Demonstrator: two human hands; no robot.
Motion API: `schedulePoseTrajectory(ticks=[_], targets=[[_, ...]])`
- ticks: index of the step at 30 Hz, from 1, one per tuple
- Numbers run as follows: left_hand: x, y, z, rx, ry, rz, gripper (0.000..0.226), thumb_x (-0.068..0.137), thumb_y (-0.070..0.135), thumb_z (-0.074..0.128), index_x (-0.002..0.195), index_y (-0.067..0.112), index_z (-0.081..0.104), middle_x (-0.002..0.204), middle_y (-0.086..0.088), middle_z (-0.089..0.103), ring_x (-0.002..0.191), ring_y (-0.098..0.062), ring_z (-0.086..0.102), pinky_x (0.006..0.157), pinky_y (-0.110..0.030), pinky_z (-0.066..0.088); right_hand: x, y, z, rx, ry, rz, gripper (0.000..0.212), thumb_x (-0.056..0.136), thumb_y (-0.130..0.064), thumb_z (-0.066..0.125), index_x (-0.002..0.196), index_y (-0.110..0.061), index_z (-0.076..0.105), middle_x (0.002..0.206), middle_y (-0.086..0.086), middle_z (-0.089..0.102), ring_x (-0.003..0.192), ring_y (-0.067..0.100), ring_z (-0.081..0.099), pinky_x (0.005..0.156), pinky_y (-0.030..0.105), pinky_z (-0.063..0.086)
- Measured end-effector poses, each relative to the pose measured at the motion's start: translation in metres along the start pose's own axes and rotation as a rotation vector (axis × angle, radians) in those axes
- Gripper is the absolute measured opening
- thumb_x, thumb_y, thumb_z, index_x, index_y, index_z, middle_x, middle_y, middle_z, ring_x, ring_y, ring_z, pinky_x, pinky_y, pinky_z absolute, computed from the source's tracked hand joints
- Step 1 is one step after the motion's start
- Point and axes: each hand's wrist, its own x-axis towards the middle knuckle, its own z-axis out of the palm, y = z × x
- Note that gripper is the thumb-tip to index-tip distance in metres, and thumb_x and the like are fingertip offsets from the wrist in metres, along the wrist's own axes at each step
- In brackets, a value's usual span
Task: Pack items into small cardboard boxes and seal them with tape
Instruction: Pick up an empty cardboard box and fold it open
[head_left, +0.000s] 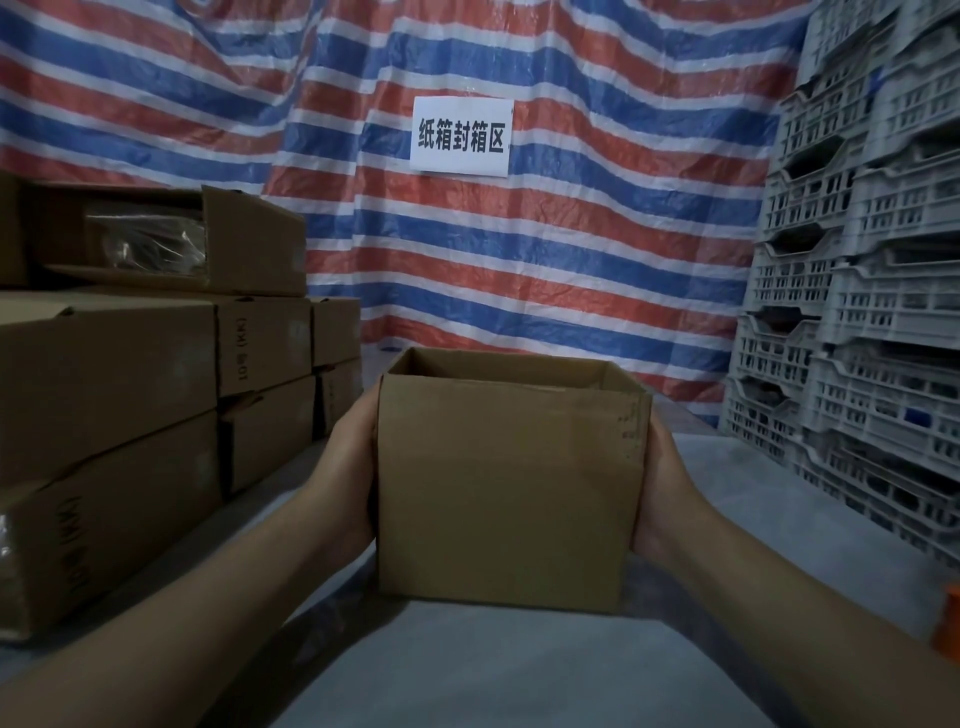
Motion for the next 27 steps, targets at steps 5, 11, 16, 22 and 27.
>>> schedulePoseTrajectory(ticks=[5,11,16,22,27], targets=[[0.001,-0.001,-0.002,-0.020,-0.014,-0.023,0.044,0.095,0.045,0.050,0.070,0.026,0.081,0.080,-0.003,0.076,0.067,-0.016,0.073,0.051,-0.025,0.055,0.003,0.002,-0.003,0.023,0.022,0.020,0.071,0.093,-0.069,0.037,0.061,-0.024,0.081,0.080,0.007,0.078,0.063,0.019,0.075,0.052,0.032,0.056],[-0.005,0.004,0.001,-0.021,-0.030,-0.030,0.044,0.095,0.043,0.051,0.069,0.024,0.080,0.077,-0.003,0.075,0.064,-0.016,0.072,0.048,-0.025,0.054,0.002,0.004,-0.002,0.019,0.037,0.004,0.072,0.092,-0.071,0.037,0.059,-0.024,0.080,0.079,0.007,0.078,0.062,0.019,0.075,0.055,0.032,0.056],[-0.005,0.007,0.001,0.019,-0.063,-0.043,0.040,0.094,0.043,0.052,0.073,0.025,0.081,0.081,-0.003,0.076,0.069,-0.016,0.073,0.056,-0.028,0.054,-0.001,0.001,0.000,-0.001,0.056,0.006,0.072,0.098,-0.061,0.040,0.051,-0.020,0.077,0.067,0.007,0.075,0.052,0.018,0.071,0.042,0.030,0.054],[-0.004,0.032,-0.002,0.088,-0.048,0.113,0.036,0.097,0.046,0.047,0.110,0.024,0.072,0.105,-0.005,0.075,0.094,-0.022,0.072,0.071,-0.031,0.058,-0.001,-0.004,0.004,-0.066,0.028,-0.010,0.068,0.103,-0.050,0.044,0.052,-0.019,0.077,0.067,0.006,0.075,0.053,0.017,0.071,0.044,0.027,0.054],[-0.007,0.046,-0.009,0.205,-0.123,0.109,0.029,0.088,0.041,0.058,0.109,0.027,0.073,0.108,-0.004,0.074,0.092,-0.018,0.072,0.072,-0.031,0.059,-0.002,0.001,0.007,-0.041,0.005,-0.026,0.068,0.101,-0.057,0.039,0.059,-0.023,0.080,0.077,0.006,0.078,0.063,0.018,0.075,0.052,0.028,0.057]])
